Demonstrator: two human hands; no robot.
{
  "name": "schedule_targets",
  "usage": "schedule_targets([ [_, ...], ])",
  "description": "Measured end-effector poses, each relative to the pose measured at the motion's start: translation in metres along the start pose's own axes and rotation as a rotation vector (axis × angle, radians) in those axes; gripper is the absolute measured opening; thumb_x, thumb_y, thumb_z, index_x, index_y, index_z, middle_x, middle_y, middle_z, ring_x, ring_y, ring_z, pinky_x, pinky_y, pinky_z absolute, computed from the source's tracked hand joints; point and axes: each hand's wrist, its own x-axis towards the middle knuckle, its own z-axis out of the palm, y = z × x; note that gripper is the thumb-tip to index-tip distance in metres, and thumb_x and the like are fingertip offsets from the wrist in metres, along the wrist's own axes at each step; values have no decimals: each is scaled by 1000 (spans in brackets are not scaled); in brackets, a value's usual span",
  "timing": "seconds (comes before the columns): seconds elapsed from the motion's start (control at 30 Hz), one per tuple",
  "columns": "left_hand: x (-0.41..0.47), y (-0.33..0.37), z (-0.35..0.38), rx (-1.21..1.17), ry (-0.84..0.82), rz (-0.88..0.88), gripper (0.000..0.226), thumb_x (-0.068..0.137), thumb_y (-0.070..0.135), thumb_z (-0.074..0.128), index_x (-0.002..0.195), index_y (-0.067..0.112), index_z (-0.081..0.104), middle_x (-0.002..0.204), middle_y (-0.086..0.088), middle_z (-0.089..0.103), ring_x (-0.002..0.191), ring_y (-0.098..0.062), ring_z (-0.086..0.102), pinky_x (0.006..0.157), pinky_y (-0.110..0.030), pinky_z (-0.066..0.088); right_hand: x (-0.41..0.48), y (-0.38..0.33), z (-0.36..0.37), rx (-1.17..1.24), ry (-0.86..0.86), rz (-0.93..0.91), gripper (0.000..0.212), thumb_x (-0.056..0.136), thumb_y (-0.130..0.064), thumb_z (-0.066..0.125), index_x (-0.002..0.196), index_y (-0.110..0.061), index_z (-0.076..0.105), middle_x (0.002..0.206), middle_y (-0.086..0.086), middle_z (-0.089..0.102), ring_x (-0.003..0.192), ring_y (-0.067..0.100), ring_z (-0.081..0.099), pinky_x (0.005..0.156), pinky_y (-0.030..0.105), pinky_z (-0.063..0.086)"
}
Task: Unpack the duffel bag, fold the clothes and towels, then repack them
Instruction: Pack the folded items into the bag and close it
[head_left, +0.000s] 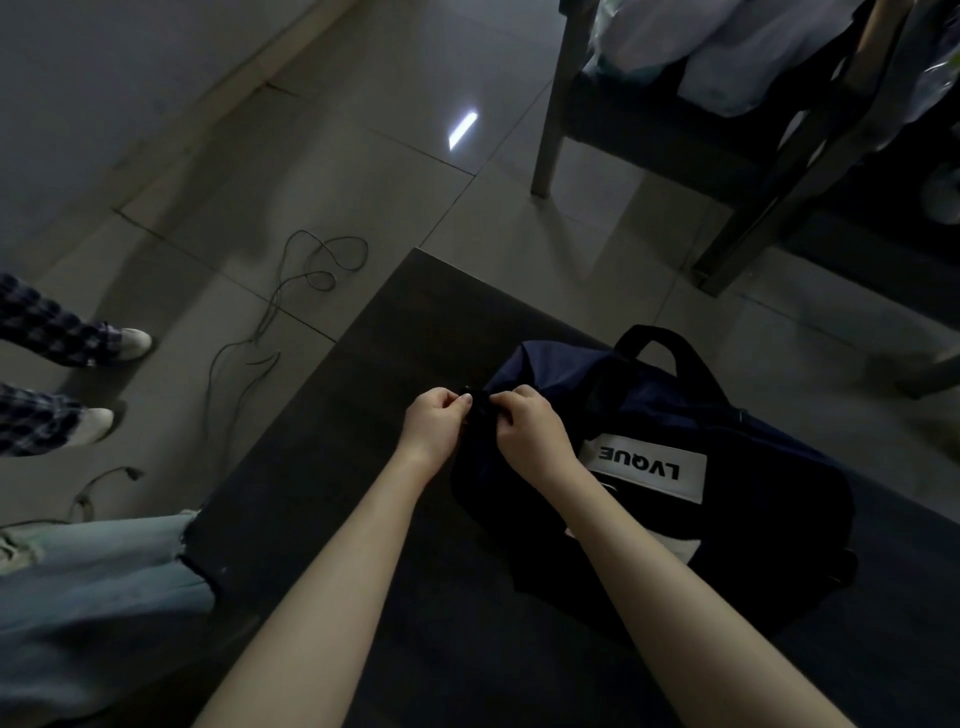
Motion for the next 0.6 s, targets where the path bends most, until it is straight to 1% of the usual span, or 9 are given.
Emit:
schedule_targets([
  [0.07, -1, 0, 1, -9, 5, -11, 20, 96, 25, 51, 83, 14, 62, 93, -13, 67, 92, -29, 65, 84, -47, 54, 0, 4, 0, -99, -4, -61, 28, 92, -7, 51, 118, -9, 63, 115, 10, 58, 104, 24, 55, 86, 36, 49],
  [0.17, -3, 1, 2, 3, 16, -3, 20, 96, 26, 51, 85, 13, 62, 93, -13, 67, 91, -28, 65, 82, -46, 53, 0, 8, -1, -308, 43, -138, 17, 89, -14, 59, 101, -10, 70, 102, 12, 60, 93, 29, 56, 73, 37, 47],
  [0.23, -4, 1, 3, 17, 29, 2, 21, 97, 27, 51, 87, 12, 62, 93, -12, 66, 88, -26, 64, 80, -42, 53, 0, 11, -2, -321, 92, -185, 10, 83, -15, 66, 90, -10, 71, 95, 11, 62, 85, 29, 59, 70, 38, 46],
  [0.3, -3, -1, 5, 18, 45, -1, 22, 97, 27, 50, 87, 11, 62, 91, -11, 65, 84, -24, 63, 76, -39, 53, -2, 10, -5, -235, 110, -201, 8, 81, -15, 67, 87, -11, 71, 89, 9, 66, 80, 27, 62, 71, 39, 49],
  [0.37, -3, -3, 6, 28, 55, -5, 23, 97, 27, 50, 89, 9, 63, 90, -12, 65, 80, -21, 60, 70, -36, 50, -5, 7, -7, -162, 96, -196, 10, 84, -18, 65, 89, -13, 70, 83, 5, 70, 76, 23, 65, 74, 39, 51],
  [0.47, -3, -4, 8, 37, 63, 5, 23, 97, 27, 50, 87, 10, 62, 84, -9, 62, 74, -17, 57, 61, -28, 45, -8, 2, -6, -146, 65, -212, 22, 88, -24, 60, 105, -16, 70, 91, 3, 72, 83, 19, 66, 79, 39, 52],
  [0.5, -3, -4, 8, 35, 64, 8, 23, 97, 28, 51, 86, 10, 62, 84, -8, 62, 75, -17, 57, 60, -27, 44, -8, 1, -5, -129, 63, -205, 25, 88, -27, 61, 109, -16, 68, 94, 2, 71, 85, 17, 66, 80, 39, 51],
  [0.53, -4, -4, 8, 32, 64, 7, 23, 96, 28, 51, 86, 11, 63, 85, -8, 63, 77, -18, 59, 62, -28, 46, -9, 0, -5, -111, 66, -195, 28, 87, -29, 62, 112, -17, 67, 95, 1, 70, 86, 17, 65, 81, 39, 51],
  [0.6, -5, -3, 8, -3, 57, -20, 22, 95, 28, 53, 86, 11, 65, 88, -9, 66, 84, -21, 62, 72, -36, 51, -10, -1, -3, -115, 63, -172, 34, 85, -32, 66, 115, -17, 63, 99, 2, 69, 89, 17, 65, 81, 36, 51],
])
